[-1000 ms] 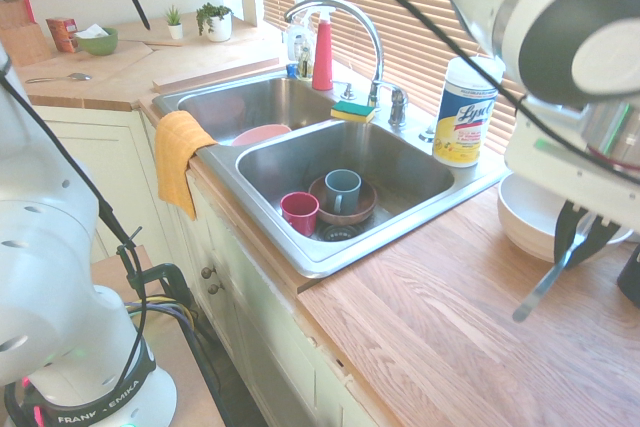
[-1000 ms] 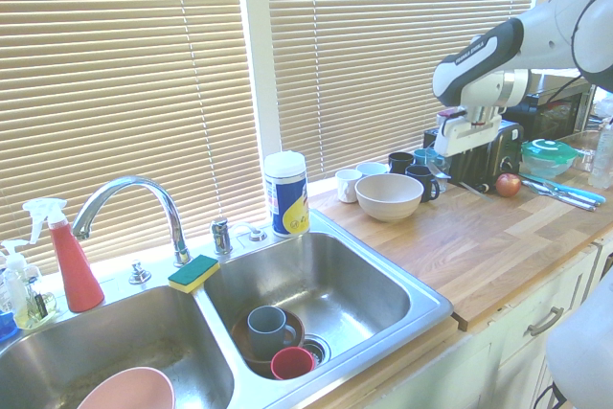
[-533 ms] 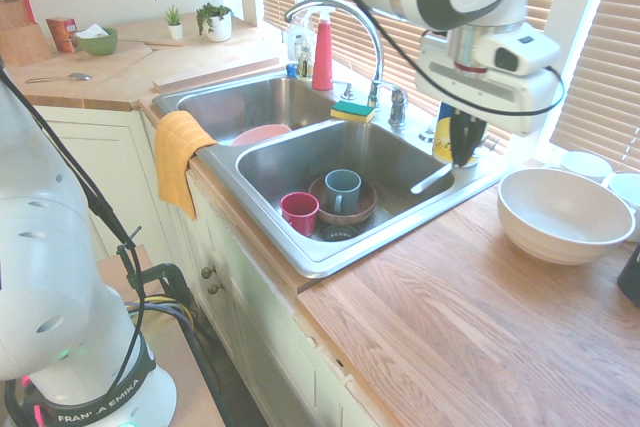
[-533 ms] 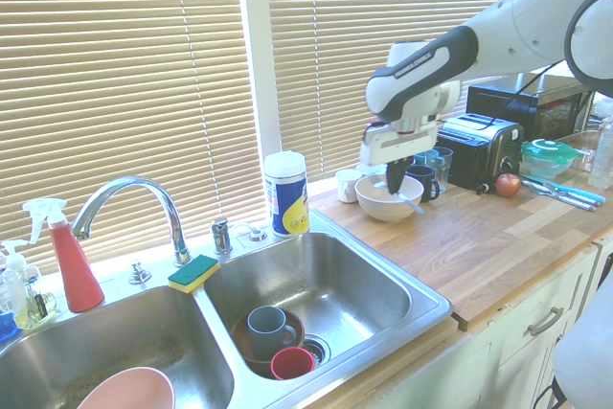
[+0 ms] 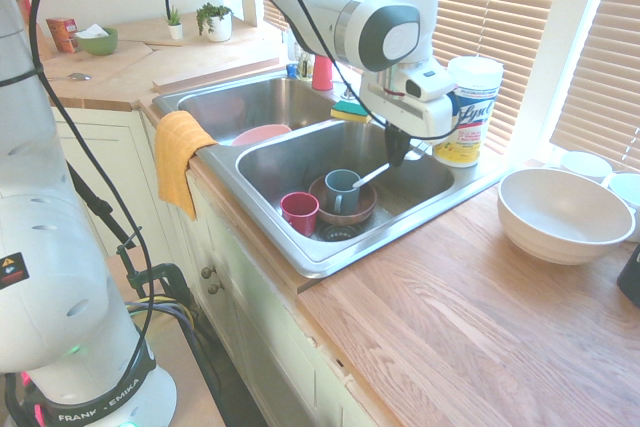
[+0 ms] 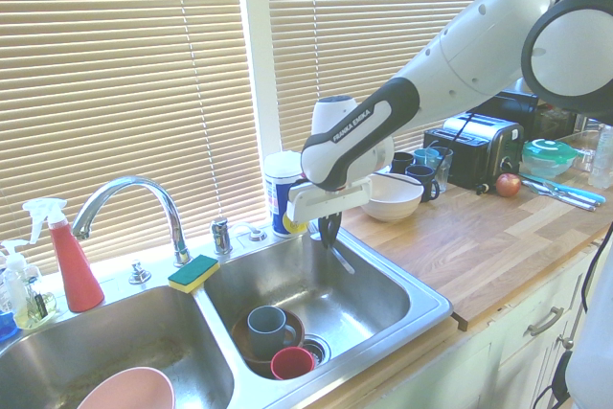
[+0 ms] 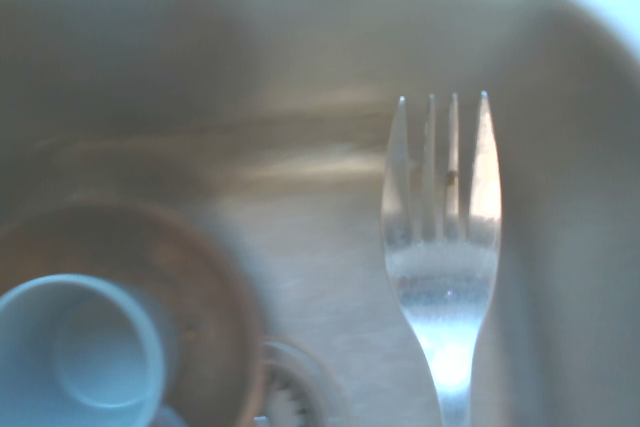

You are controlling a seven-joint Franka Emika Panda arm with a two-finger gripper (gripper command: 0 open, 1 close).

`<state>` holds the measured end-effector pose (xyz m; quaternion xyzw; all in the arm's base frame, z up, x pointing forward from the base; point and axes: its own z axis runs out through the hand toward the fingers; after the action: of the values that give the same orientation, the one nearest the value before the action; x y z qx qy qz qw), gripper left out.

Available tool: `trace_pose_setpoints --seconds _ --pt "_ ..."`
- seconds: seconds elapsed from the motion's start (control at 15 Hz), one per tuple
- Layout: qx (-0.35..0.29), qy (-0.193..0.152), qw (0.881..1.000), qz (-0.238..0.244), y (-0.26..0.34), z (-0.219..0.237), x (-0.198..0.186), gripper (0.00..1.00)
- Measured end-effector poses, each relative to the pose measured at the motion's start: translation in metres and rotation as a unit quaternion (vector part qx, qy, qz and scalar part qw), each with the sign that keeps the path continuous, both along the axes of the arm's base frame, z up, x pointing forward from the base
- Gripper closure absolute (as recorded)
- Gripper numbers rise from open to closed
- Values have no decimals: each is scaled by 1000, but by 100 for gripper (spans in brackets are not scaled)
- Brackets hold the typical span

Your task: Put the fork into the sink

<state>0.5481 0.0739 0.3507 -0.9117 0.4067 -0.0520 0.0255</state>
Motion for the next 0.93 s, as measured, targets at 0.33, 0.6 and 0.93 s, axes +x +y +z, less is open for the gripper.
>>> trace_pose_setpoints --seconds 0.33,0.6,0.93 --pt "-6 11 1000 -3 33 -57 -1 100" --pt "-6 22 1000 -10 41 -104 2 100" --pt "-10 37 999 -16 36 -145 2 100"
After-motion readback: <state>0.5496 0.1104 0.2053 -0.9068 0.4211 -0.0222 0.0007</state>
